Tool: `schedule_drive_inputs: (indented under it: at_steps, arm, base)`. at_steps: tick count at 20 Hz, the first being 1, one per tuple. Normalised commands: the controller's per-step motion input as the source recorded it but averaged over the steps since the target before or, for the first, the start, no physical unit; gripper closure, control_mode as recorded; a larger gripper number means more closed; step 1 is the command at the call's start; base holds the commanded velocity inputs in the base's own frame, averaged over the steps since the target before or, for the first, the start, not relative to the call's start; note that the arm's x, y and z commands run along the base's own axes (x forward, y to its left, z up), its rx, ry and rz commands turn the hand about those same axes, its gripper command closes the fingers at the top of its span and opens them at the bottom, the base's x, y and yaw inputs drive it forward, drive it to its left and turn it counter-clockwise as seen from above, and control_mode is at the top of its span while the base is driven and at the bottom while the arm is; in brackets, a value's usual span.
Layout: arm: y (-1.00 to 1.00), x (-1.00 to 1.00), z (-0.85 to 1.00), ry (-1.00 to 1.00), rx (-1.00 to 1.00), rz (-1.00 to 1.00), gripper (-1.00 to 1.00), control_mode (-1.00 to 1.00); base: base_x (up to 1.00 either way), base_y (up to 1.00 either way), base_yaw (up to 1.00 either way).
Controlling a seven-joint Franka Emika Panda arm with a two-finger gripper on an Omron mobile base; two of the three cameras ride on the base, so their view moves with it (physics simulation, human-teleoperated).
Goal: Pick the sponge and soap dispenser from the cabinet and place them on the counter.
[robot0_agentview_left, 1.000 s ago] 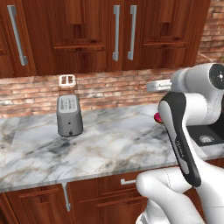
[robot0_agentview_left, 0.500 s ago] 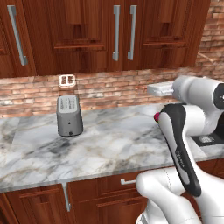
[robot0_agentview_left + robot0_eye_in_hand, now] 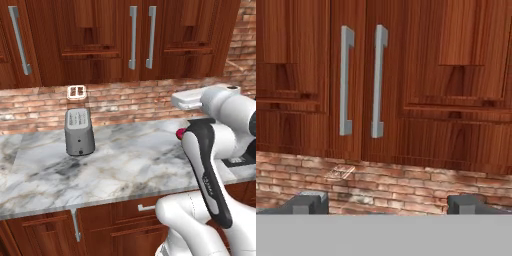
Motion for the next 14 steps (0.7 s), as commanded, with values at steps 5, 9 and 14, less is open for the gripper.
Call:
schedule_drive_inputs:
  at_steps: [5,9,14]
  arm:
    - [0.00,-0.19,0.28,-0.16,0.00,0.01,-1.00,-1.00]
    - [0.00,-0.01,0.17,-0.13,0.00,0.01,-1.00,-1.00]
    - [0.00,0.00,0.13,-0.16,0.00,0.02,-1.00,-1.00]
  base:
    - [0.00,0.00,0.00]
    - [0.00,0.00,0.00]
    - [0.00,0.00,0.00]
